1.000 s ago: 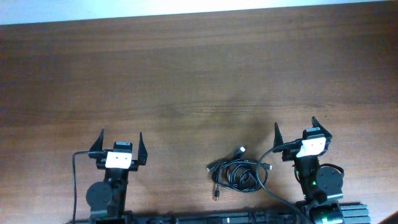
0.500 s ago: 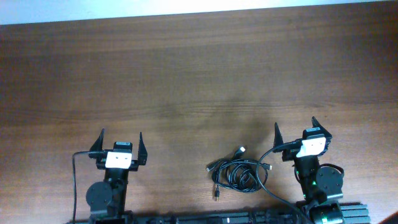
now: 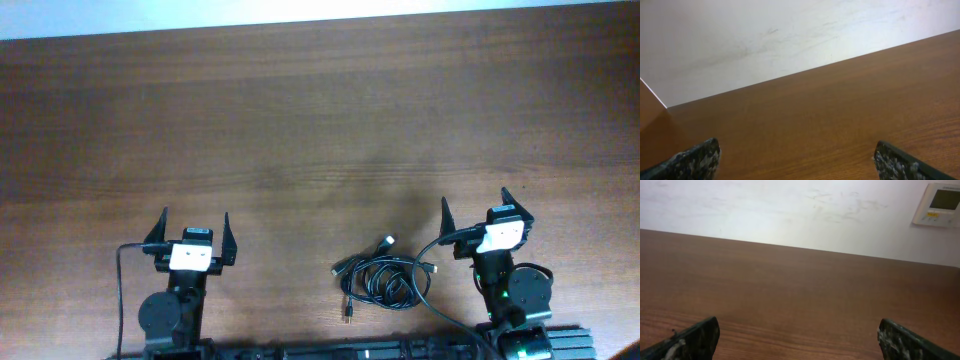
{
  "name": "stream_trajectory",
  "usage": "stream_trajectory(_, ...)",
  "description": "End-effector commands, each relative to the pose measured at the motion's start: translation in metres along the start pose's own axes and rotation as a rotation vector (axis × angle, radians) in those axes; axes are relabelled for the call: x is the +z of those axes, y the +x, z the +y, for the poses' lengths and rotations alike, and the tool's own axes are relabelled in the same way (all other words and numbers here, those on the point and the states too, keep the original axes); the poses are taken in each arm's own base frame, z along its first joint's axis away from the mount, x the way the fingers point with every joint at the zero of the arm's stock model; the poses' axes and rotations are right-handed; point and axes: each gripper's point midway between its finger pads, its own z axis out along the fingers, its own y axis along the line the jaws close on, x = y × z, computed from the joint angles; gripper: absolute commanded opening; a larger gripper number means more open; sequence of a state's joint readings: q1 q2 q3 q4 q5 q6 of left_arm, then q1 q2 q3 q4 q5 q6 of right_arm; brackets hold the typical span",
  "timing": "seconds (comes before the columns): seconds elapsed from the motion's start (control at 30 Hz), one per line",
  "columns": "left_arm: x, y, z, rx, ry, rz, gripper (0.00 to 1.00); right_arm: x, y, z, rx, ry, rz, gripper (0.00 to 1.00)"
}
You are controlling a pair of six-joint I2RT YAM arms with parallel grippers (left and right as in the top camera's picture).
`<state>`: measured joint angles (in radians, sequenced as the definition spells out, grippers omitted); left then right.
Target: Untangle cables
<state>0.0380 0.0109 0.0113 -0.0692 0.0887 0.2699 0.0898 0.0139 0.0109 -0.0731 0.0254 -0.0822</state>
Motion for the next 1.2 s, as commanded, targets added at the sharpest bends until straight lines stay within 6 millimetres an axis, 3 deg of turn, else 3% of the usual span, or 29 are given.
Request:
stream_trajectory(0.0, -0.0001, 0.0023, 0.0005, 0.008, -0.005, 0.007, 0.99, 0.0000, 0.0031, -0.0004, 0.000, 0.000, 0.007, 0.99)
stream_trajectory(1.17, -0.0001, -0.0034, 0.0013, -0.015, -0.007, -0.016, 0.99, 0.0000, 0.0031, -0.0004, 0.000, 0.000, 0.007, 0.99)
